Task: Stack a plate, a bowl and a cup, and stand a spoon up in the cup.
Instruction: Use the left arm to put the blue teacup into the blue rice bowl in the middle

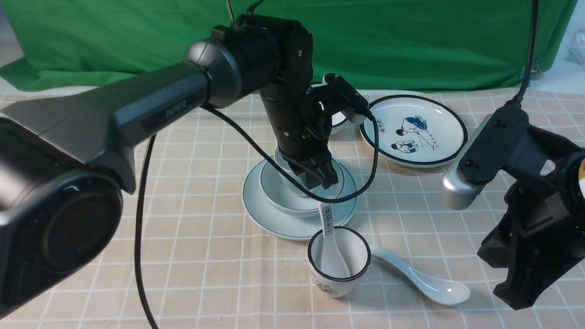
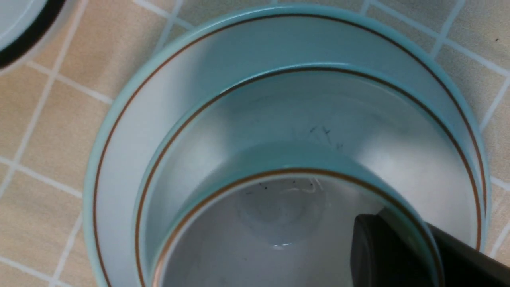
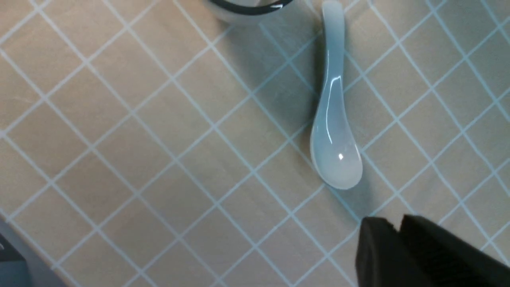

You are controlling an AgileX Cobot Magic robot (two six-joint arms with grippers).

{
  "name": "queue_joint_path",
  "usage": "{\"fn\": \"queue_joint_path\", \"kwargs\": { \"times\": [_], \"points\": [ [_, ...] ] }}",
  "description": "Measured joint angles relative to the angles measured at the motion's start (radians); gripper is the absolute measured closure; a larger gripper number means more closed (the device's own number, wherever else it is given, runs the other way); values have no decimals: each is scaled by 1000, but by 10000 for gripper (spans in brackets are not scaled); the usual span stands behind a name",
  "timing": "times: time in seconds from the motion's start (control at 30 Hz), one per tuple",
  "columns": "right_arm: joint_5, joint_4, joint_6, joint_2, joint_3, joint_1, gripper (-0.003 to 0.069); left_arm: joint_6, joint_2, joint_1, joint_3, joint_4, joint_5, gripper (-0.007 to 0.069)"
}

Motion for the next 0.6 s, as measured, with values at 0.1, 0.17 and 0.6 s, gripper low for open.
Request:
{"fn": "queue_joint_path", "kwargs": {
  "times": [0.1,0.17,0.6],
  "points": [
    [-9,0,15,0,0,0,489,4,0,0,0,-16,7,526],
    [-23,0,25,0,0,0,403,6,0,0,-3,-28,17,444],
    [-127,68,-35,216,0,-116,238,-228,-241,0,20,-32,71,216]
  ]
}}
